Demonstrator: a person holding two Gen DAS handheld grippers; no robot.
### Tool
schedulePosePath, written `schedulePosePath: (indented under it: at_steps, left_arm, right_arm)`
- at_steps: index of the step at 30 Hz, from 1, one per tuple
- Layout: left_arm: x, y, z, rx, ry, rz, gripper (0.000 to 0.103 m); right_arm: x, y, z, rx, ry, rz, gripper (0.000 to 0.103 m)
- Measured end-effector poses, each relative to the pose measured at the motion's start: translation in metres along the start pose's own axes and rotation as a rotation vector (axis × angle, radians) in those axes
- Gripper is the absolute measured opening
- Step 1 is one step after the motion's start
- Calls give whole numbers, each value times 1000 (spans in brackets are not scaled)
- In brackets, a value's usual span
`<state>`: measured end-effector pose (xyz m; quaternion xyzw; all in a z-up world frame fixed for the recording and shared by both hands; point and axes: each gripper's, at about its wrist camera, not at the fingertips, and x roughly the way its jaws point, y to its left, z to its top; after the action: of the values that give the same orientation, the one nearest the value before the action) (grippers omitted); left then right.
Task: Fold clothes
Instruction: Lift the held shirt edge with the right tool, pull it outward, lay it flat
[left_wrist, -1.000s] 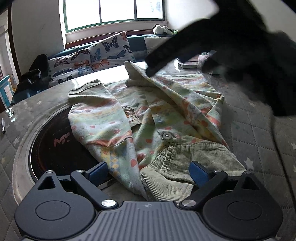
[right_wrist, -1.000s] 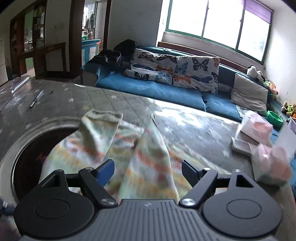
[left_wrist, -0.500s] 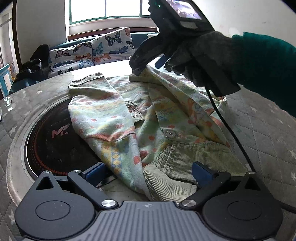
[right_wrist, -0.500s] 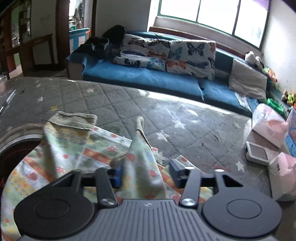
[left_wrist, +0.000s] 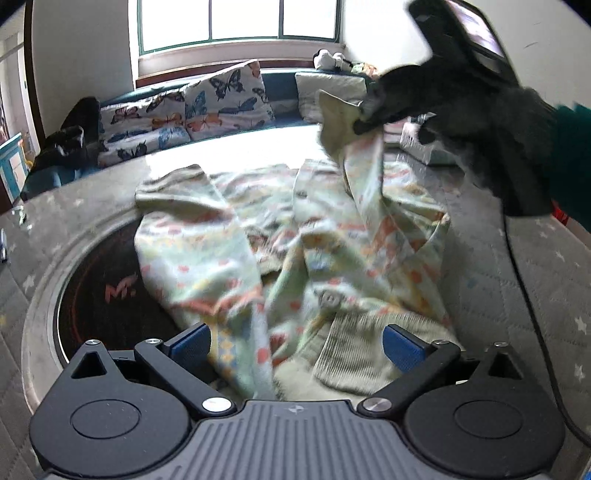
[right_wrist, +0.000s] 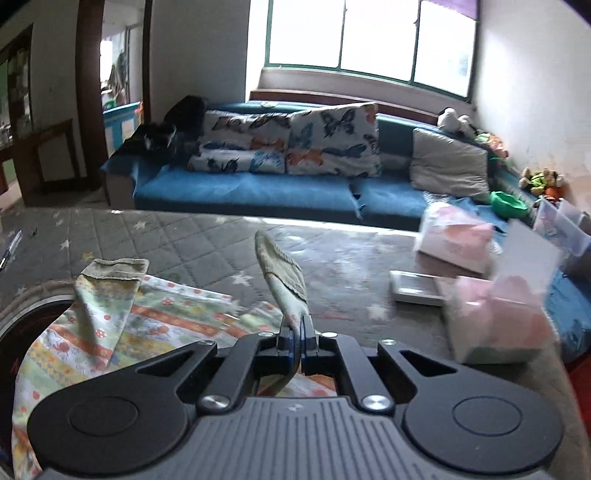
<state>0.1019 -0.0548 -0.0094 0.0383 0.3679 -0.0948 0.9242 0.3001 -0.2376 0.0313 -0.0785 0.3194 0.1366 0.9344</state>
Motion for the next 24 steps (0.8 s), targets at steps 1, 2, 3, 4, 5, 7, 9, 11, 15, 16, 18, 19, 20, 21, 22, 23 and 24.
schedulePosePath:
  at_steps: [1, 2, 3, 4, 5, 7, 9, 11, 15, 16, 18, 19, 20, 21, 22, 23, 24]
  left_arm:
    - [1, -2, 2, 5, -4, 4, 101]
    - [2, -4, 5, 10, -4, 8, 101]
    - [5, -6, 7, 13, -2, 11, 101]
    - [7, -7, 9, 15, 1, 13, 101]
    - [9, -9, 12, 17, 3, 15, 101]
    - [13, -12, 15, 27, 6, 16, 101]
    - [17, -15, 18, 37, 8, 17, 101]
    - [20, -18, 19, 50, 15, 18, 101]
    - [25, -23, 18, 81, 28, 19, 101]
    - [25, -23, 17, 89, 32, 21, 101]
    - [27, -24, 16, 103, 38, 25, 101]
    - [28, -25, 15, 109, 41, 26, 101]
    - [28, -25, 14, 115, 44, 27, 101]
    - [29, -25, 13, 121, 48, 29, 101]
    - [30, -26, 12, 126, 51, 31, 101]
    - [30, -26, 11, 130, 53, 32, 101]
    - [31, -26, 10, 134, 56, 33, 101]
  right_arm:
    - [-7, -6, -1, 5, -8, -7, 3]
    - [-12, -10, -3, 8, -15, -12, 3]
    - [-19, -15, -4, 16, -25, -19, 3]
    - [-24, -19, -5, 20, -31, -23, 3]
    - [-32, -24, -7, 28, -43, -30, 3]
    - [-46, -34, -12, 42, -56, -45, 3]
    - [-64, -47, -20, 58, -74, -75, 3]
    - [-80, -60, -30, 75, -86, -106, 3]
    - [-109, -85, -56, 133, -96, -160, 3]
    - [-117, -92, -65, 158, -98, -174, 3]
    - [-129, -107, -83, 211, -93, -192, 3]
    - [-133, -113, -93, 234, -86, -203, 3]
    - [-135, -120, -103, 269, -71, -214, 4]
    - [-137, -127, -114, 305, -56, -224, 5]
    - [-139, -134, -125, 340, -41, -235, 5]
    - [-141, -141, -135, 372, -27, -245, 8]
    - [-142, -142, -139, 373, -21, -257, 9]
